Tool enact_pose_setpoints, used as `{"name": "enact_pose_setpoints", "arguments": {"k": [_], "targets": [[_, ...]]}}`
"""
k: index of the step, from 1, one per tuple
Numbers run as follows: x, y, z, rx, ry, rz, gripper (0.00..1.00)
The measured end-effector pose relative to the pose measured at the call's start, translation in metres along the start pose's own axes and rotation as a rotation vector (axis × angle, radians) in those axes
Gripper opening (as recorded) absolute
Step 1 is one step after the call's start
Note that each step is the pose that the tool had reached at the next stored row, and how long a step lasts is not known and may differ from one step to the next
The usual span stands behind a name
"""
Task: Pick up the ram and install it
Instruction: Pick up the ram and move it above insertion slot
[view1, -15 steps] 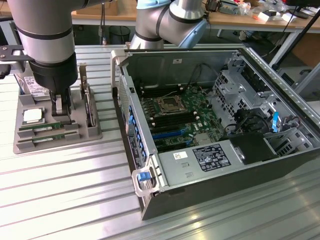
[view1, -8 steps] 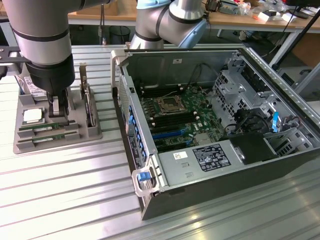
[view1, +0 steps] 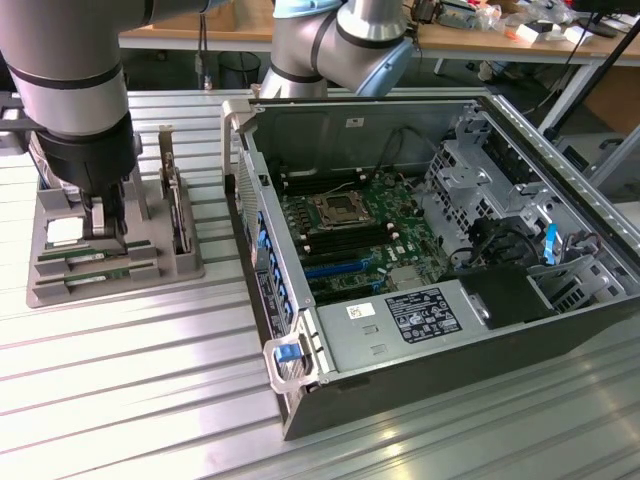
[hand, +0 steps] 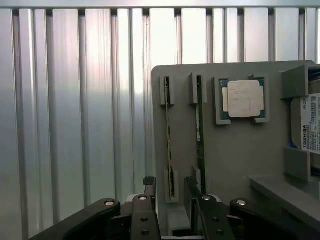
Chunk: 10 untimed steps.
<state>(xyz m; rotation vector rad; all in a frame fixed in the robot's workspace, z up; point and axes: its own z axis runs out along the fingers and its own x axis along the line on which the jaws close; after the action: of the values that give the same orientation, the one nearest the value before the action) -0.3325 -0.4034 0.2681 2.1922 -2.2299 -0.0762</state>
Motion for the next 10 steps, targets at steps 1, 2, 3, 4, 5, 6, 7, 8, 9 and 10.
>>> {"name": "enact_pose_setpoints", "arguments": {"k": [1,2,3,4,5,6,7,8,9,10], "targets": [[0.0,0.0009,0.0005,0.0,0.0,0.0,0.36],[0.0,0.0018,0.0009,0.0,-0.0001,0.0,0.36],[0.0,0.0028,0.0014,0.0,0.0,0.0,0.36],[0.0,0.0044,0.0023,0.0,0.0,0.0,0.36],[0.0,0.0061,0.0033,0.0001,-0.0001,0.0,0.36],[0.0,0.0078,0.0041,-0.0001,0.0,0.0,0.36],[0.0,0.0092,0.0048,0.0,0.0,0.0,0.36],[0.0,0.01,0.0053,0.0,0.0,0.0,0.36],[0.0,0.0108,0.0061,0.0001,-0.0001,0.0,0.36],[0.0,0.0115,0.0068,0.0,0.0,0.0,0.36]]}}
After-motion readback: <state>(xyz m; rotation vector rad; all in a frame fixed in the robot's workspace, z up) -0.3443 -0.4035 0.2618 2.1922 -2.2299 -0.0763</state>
